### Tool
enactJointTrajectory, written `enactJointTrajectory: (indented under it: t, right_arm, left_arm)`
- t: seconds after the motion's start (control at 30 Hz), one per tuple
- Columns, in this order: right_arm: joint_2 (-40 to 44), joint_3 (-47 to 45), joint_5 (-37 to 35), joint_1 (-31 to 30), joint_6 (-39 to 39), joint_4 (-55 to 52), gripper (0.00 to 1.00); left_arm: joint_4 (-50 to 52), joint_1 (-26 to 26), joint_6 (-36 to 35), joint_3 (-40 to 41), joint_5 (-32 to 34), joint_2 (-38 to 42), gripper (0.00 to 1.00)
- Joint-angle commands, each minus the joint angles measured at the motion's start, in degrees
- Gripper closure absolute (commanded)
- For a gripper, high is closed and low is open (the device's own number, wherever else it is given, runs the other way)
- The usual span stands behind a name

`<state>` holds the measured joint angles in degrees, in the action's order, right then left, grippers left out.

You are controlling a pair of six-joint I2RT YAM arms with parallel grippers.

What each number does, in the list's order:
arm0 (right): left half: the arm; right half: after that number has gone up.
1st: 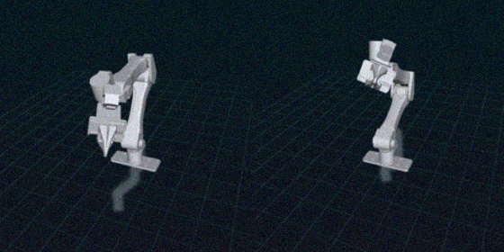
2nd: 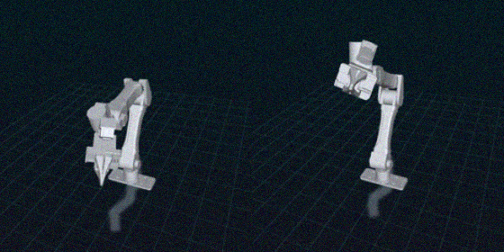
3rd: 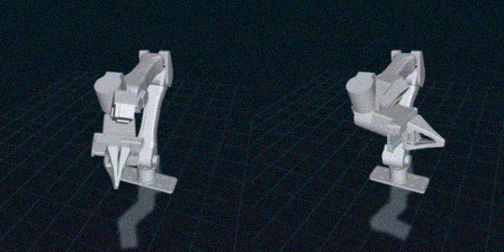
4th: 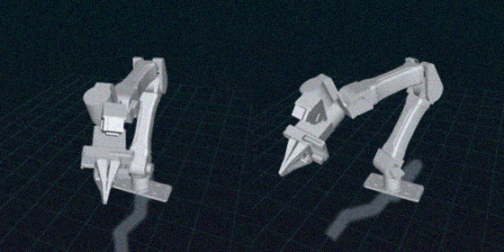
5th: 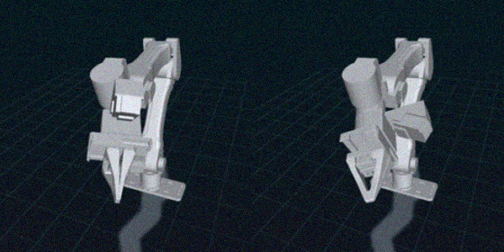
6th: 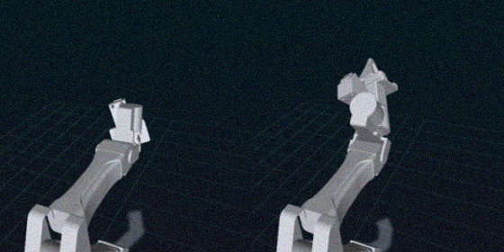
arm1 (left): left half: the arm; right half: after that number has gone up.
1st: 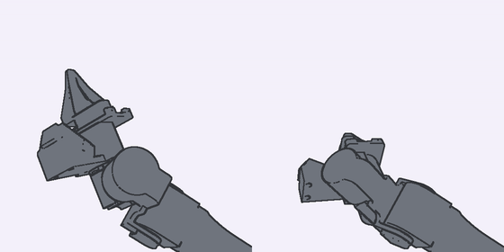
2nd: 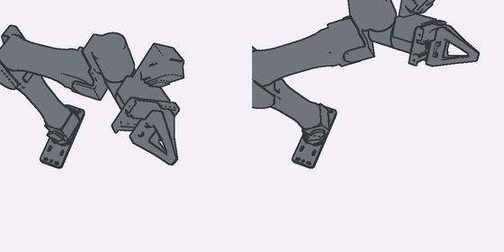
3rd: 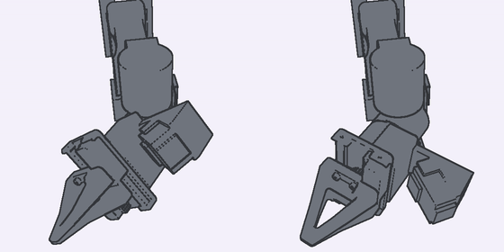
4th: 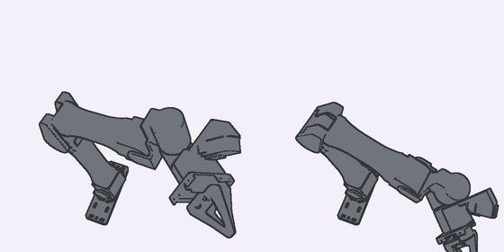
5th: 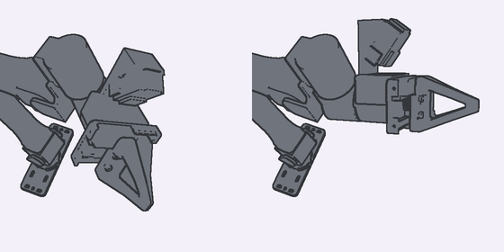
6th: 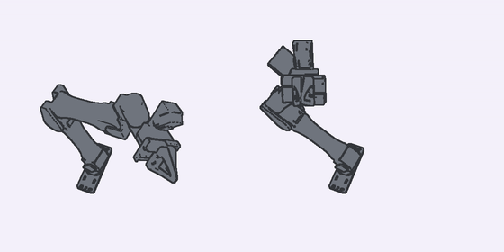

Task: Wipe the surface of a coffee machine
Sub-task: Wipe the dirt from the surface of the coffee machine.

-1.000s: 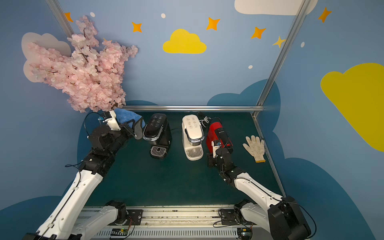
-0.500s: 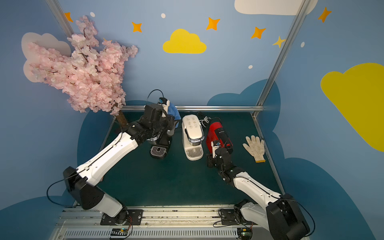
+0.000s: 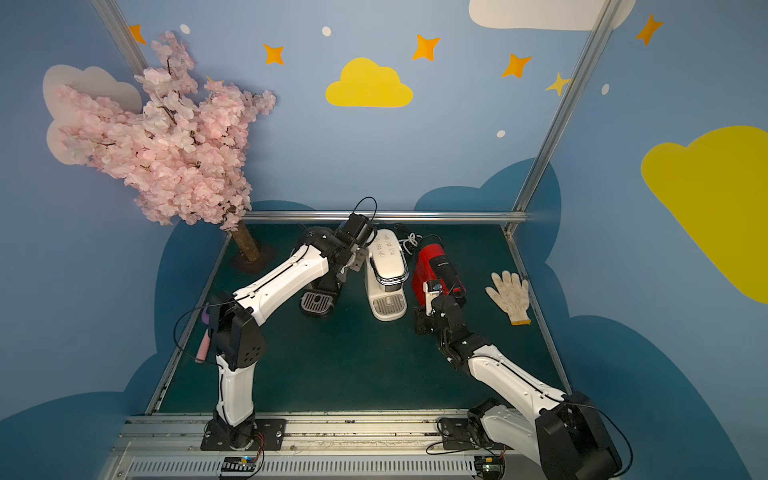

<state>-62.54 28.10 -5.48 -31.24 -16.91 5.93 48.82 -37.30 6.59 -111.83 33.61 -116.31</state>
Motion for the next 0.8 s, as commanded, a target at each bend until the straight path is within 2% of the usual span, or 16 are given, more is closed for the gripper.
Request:
enactJointTrajectory:
  t: [0.0,0.13,0.4,0.77]
  right_arm:
    - [1.0,1.6,-0.5,-0.3,-0.3,-0.2,0.66]
    - [1.0,1.7,-0.6,-0.3,-0.3,-0.2,0.66]
    - [1.5,1.5,-0.7,-0.3,-0.2,-0.5,0.66]
    - [1.6,1.4,-0.6,-0.3,-0.2,-0.5,0.66]
  left_arm:
    - [5.8,-0.2,-1.0,-1.6,5.6,-1.7,0.97]
    - [8.8,-0.2,1.0,-0.9,7.1,-3.9,0.97]
    - [8.8,-0.2,7.0,7.1,2.2,-3.7,0.97]
    - [-3.0,0.0,9.8,22.0,-1.3,-1.0,0.97]
